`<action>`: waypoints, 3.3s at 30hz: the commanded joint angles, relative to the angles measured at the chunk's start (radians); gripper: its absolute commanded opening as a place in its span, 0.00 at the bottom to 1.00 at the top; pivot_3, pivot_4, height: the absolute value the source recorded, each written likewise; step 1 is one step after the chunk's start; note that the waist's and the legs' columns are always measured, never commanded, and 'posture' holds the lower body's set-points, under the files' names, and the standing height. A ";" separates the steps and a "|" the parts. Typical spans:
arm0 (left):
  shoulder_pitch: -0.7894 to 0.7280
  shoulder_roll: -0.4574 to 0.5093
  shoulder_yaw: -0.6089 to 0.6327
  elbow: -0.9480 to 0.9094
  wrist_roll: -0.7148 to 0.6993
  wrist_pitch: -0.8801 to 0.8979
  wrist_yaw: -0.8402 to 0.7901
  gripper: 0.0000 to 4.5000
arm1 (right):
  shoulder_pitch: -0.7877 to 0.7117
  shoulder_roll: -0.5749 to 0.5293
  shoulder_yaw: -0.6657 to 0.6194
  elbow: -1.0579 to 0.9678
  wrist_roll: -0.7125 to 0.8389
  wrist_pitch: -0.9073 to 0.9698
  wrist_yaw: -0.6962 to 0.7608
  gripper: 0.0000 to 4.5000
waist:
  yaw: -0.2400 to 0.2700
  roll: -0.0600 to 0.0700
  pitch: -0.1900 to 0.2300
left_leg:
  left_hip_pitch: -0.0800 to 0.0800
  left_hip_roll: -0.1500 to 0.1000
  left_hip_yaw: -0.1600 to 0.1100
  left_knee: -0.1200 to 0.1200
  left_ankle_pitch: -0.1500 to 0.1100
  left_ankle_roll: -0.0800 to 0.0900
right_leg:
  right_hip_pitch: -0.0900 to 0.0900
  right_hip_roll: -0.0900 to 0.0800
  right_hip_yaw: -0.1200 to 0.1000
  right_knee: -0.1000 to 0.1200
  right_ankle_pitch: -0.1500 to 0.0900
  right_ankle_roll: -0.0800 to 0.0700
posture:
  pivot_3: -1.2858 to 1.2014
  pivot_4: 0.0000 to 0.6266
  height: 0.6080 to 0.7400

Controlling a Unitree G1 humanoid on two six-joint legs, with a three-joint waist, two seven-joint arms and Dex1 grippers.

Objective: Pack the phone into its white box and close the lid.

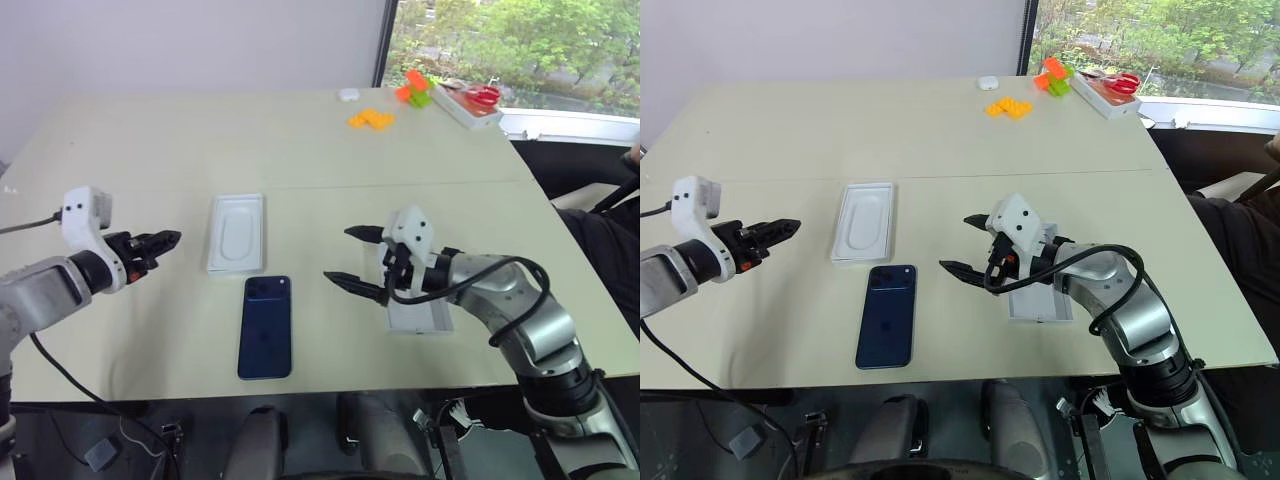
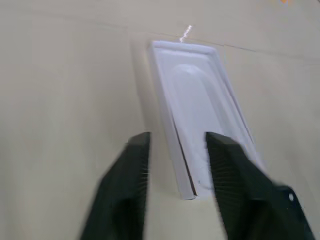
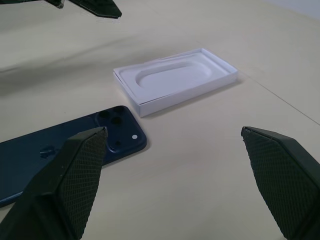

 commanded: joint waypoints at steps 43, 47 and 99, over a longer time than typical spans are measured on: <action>-0.163 -0.235 0.092 0.166 0.563 -0.018 -0.330 0.01 | 0.001 0.022 -0.004 -0.045 0.001 -0.014 -0.040 1.00 | -0.006 -0.001 0.000 | 0.000 0.001 -0.001 -0.001 0.000 0.000 | -0.002 0.001 0.001 0.002 0.003 0.004 | 0.52 0.24 0.90; -0.090 -0.185 0.096 0.130 0.549 -0.011 -0.416 0.01 | 0.005 0.031 0.002 -0.042 -0.001 -0.019 -0.045 1.00 | -0.001 -0.001 0.000 | -0.001 0.001 -0.001 0.000 0.000 0.000 | -0.002 0.001 0.001 0.002 0.002 0.003 | 0.52 0.24 0.90; -0.117 -0.261 0.027 -0.007 0.648 -0.049 -0.419 0.01 | 0.000 0.041 0.011 -0.021 -0.039 -0.031 -0.061 1.00 | -0.006 -0.001 0.000 | 0.001 0.001 -0.001 0.000 0.000 0.000 | -0.002 0.002 0.001 0.003 0.004 0.003 | 0.52 0.24 0.90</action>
